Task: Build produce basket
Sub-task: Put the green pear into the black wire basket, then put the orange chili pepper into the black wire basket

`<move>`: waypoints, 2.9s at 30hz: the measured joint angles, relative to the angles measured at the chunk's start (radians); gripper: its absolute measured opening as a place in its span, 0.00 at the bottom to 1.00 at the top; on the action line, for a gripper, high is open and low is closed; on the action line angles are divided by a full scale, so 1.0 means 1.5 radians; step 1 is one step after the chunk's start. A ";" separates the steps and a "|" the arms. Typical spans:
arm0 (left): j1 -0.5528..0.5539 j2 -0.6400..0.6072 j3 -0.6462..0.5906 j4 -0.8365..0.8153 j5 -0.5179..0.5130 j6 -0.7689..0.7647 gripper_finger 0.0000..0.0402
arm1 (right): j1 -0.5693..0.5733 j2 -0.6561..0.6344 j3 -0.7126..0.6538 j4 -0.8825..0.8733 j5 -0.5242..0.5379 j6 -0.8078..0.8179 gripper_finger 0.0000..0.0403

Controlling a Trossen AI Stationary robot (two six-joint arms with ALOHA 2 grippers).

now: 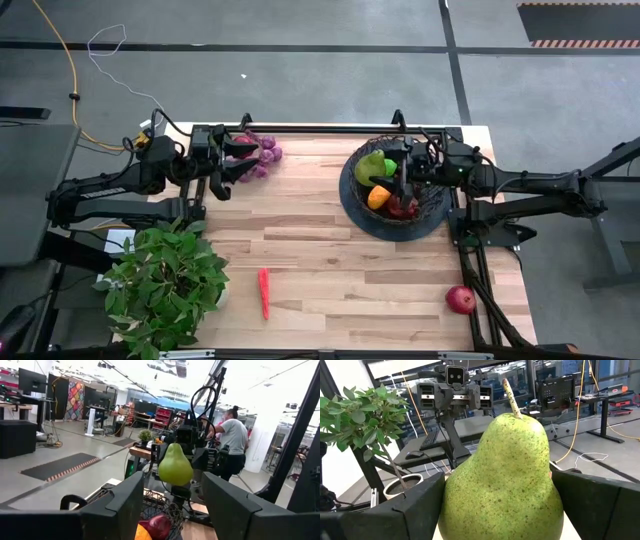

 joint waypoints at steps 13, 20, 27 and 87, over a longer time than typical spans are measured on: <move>0.000 0.003 0.000 -0.001 0.000 0.000 0.47 | -0.072 0.056 0.193 -0.703 0.175 0.113 0.80; 0.000 0.013 0.000 -0.002 0.000 0.000 0.47 | -0.128 0.117 0.153 -0.879 0.165 0.159 0.80; 0.000 0.018 0.000 -0.002 0.000 0.007 0.47 | -0.161 0.164 0.101 -0.873 0.168 0.159 0.80; 0.000 0.018 0.000 -0.004 0.000 0.006 0.46 | -0.139 0.177 0.234 -0.703 0.189 0.082 0.96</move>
